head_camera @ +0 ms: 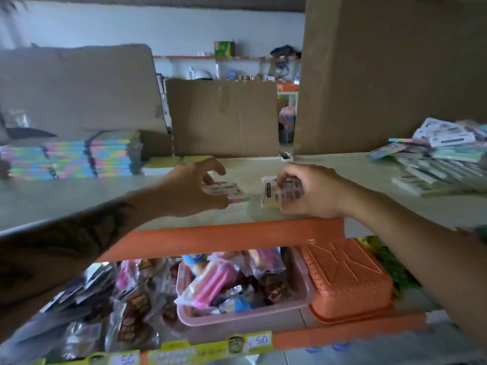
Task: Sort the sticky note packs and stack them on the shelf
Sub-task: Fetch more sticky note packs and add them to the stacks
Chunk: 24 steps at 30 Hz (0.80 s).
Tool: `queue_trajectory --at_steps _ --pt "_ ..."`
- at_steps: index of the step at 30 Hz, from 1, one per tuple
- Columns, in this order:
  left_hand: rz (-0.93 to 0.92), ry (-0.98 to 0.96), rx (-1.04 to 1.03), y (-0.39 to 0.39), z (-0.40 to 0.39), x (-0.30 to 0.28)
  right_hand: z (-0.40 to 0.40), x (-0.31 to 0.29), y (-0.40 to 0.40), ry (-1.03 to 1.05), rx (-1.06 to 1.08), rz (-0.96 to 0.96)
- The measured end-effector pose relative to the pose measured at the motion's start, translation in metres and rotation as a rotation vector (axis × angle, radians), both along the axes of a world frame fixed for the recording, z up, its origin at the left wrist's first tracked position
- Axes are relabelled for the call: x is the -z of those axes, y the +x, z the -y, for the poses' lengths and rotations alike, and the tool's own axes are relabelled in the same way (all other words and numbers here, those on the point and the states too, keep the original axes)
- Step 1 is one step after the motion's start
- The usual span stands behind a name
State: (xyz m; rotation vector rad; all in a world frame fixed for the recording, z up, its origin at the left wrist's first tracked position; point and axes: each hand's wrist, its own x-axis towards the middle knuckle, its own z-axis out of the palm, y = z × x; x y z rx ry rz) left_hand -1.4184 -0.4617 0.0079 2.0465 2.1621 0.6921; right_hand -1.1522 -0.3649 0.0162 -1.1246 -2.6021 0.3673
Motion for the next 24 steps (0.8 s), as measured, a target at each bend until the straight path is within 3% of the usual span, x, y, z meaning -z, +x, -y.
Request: queue_trajectory --at_steps 7,14,24 --pt "0.123 0.024 -0.055 -0.084 0.055 0.006 0.024 -0.008 -0.09 -0.013 -0.108 0.029" --pt "0.115 -0.005 -0.064 -0.163 0.086 0.016 0.039 -0.006 -0.178 -0.056 -0.193 0.051" --pt "0.059 -0.018 -0.059 -0.208 0.104 0.027 0.045 -0.001 -0.212 -0.089 -0.248 0.084"
